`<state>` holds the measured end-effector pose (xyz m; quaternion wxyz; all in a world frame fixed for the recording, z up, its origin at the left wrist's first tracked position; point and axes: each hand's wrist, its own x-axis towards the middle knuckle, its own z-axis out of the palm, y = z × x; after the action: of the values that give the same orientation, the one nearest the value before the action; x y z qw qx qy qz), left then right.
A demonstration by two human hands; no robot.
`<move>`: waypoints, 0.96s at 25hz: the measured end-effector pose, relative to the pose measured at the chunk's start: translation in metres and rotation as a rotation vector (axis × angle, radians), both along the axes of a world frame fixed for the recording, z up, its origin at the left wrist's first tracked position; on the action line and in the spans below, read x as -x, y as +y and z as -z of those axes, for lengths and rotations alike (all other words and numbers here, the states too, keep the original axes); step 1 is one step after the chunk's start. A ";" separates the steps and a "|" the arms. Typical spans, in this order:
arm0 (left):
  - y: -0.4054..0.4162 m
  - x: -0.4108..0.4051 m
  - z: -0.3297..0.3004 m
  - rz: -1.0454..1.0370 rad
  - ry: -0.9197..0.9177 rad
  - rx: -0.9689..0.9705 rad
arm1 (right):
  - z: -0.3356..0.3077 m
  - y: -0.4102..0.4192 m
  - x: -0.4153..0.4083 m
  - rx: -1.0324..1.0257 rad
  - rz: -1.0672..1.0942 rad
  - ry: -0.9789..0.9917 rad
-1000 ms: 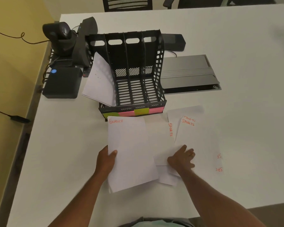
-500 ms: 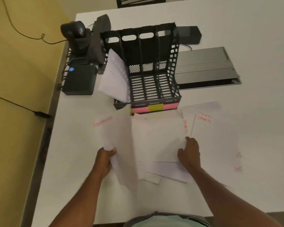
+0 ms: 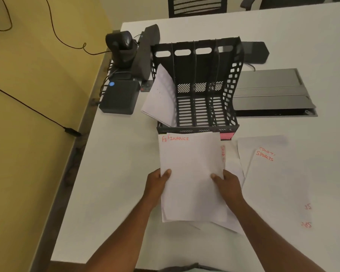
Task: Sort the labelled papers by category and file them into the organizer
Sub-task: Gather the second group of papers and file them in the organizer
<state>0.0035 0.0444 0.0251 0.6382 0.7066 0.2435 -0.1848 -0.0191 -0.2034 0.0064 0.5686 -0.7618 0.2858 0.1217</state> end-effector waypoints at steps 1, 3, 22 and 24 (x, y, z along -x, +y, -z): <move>0.001 -0.001 0.000 -0.001 0.009 0.022 | 0.002 -0.005 0.001 -0.060 0.042 0.014; 0.004 -0.003 0.000 -0.024 0.005 0.049 | 0.006 -0.016 0.003 -0.175 0.137 0.033; 0.043 -0.003 0.007 -0.265 0.121 0.270 | -0.001 -0.024 0.006 0.176 0.217 -0.095; 0.077 0.003 0.012 -0.367 0.156 0.363 | 0.011 -0.038 0.016 0.352 0.178 0.068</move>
<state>0.0001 0.1213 0.0129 0.7566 0.5084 0.3787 -0.1604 -0.0347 -0.2417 -0.0045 0.4252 -0.8165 0.3881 0.0449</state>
